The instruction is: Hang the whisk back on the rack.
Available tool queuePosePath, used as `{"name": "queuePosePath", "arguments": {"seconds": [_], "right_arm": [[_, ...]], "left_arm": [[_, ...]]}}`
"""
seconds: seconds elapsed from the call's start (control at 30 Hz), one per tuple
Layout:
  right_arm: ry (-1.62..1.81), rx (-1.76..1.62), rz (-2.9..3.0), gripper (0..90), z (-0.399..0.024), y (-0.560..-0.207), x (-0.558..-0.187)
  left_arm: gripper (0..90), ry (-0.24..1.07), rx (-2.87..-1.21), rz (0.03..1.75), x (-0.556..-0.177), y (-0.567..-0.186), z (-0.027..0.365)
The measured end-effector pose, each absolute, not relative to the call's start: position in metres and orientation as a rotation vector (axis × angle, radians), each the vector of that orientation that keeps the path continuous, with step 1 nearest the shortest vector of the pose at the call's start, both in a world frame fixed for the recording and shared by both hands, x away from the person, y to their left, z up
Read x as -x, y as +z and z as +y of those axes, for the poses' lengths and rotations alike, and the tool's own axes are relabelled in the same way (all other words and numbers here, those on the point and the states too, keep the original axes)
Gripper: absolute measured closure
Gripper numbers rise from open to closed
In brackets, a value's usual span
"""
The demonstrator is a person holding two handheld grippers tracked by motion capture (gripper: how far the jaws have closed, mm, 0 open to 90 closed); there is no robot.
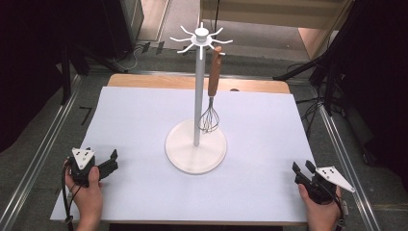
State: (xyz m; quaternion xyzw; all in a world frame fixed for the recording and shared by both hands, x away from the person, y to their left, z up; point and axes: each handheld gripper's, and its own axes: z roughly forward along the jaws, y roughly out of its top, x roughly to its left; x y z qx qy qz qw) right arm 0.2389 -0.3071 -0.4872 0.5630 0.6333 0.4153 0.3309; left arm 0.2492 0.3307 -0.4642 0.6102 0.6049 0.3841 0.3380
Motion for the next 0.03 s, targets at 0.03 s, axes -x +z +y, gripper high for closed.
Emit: {"name": "queuePosePath", "arguments": {"seconds": [0.03], "right_arm": [[1.089, -1.476, 1.654, 49.5, -0.3072, -0.4872, -0.2388]], "left_arm": [[15.0, 1.001, -1.585, 1.572, -0.2488, -0.4642, 0.3307]]}}
